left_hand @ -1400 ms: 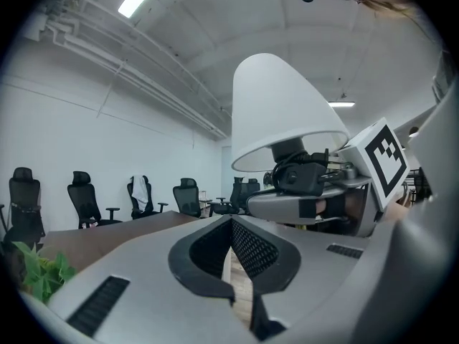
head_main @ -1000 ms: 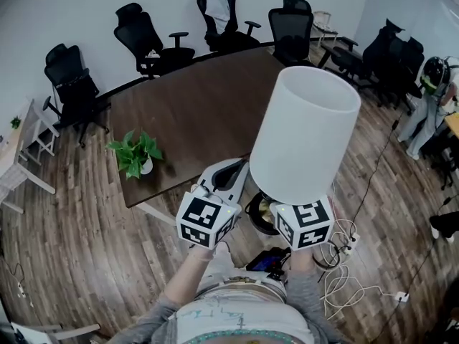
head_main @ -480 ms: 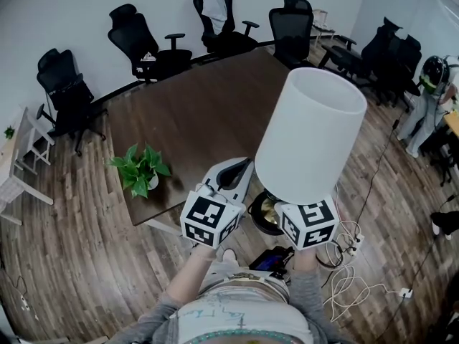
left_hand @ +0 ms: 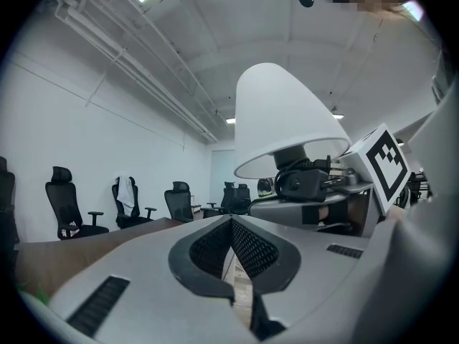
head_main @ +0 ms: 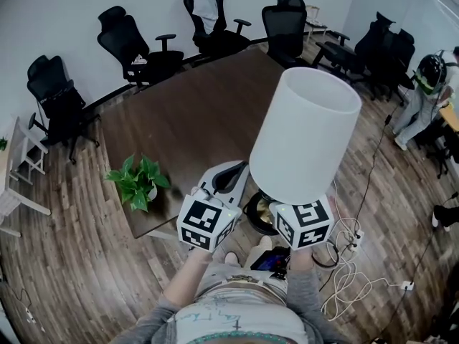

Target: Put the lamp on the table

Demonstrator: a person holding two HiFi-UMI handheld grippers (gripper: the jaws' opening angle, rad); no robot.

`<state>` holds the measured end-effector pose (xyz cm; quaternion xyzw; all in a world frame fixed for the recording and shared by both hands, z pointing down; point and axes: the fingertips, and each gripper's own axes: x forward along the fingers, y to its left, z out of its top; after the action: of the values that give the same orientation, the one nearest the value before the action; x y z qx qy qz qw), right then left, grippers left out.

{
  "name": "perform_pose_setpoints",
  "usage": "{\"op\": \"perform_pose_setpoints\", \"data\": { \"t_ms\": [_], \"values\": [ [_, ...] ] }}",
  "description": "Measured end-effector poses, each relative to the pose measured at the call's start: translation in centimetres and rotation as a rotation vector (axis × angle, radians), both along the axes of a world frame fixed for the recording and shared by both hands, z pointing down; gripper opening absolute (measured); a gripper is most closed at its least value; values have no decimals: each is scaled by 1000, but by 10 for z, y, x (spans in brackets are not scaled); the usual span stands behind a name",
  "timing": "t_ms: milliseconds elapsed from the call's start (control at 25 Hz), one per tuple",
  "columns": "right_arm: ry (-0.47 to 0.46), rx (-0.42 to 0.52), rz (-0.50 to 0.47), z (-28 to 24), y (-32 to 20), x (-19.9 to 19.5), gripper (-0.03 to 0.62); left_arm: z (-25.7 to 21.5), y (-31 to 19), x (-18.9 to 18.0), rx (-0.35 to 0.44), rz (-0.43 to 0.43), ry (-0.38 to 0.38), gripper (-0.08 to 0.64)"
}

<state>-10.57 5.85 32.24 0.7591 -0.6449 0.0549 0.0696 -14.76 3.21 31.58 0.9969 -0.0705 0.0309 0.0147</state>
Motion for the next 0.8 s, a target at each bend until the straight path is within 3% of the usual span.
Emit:
{"op": "perform_pose_setpoints", "data": {
  "t_ms": [360, 800],
  "values": [
    [-12, -3, -40, 3, -30, 40, 60, 0, -33, 42, -7, -45, 11, 11],
    [20, -11, -98, -4, -67, 139, 60, -3, -68, 139, 20, -116, -19, 11]
  ]
}}
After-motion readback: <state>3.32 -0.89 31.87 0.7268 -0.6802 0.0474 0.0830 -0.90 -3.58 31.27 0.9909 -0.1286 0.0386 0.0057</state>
